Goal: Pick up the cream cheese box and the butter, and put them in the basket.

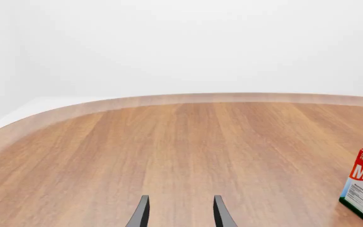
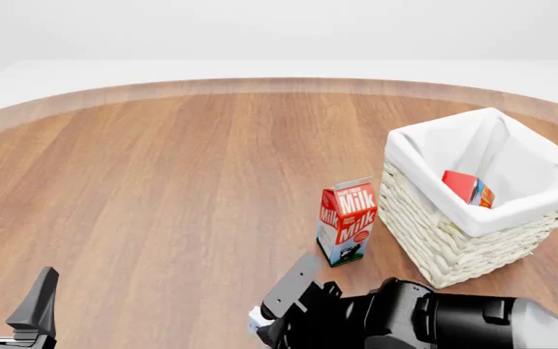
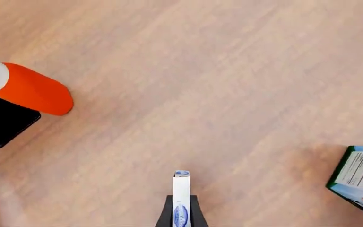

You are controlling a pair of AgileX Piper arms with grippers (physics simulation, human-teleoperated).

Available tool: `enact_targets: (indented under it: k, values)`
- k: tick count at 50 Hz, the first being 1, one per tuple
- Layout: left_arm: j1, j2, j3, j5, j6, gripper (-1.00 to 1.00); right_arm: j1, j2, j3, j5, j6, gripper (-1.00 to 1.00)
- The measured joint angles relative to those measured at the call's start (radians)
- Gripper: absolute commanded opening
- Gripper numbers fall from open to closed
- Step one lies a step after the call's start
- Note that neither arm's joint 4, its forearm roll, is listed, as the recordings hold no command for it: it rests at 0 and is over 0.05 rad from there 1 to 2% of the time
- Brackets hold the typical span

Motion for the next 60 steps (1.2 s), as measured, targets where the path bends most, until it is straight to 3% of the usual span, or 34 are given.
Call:
enact_targets:
  k: [5,14,25,44,60]
  values:
    - [0.000,0.000,0.000,0.000,0.000,1.00,-0.002,-0.006,-0.003,0.006,-0.005,-1.00]
    - [0.000,0.000,0.000,0.000,0.000,1.00,-0.085,-0.132,-0.068,0.088,-0.097,-1.00]
    - [0.000,0.000,0.000,0.000,0.000,1.00,-0.155,-0.244,-0.124,0.159,-0.169,-1.00]
    - [0.000,0.000,0.000,0.000,0.000,1.00,-0.289,-0.384,-0.174,0.233,-0.248,-1.00]
    - [0.000,0.000,0.000,0.000,0.000,1.00,-0.435,-0.467,-0.209,0.275,-0.282,-1.00]
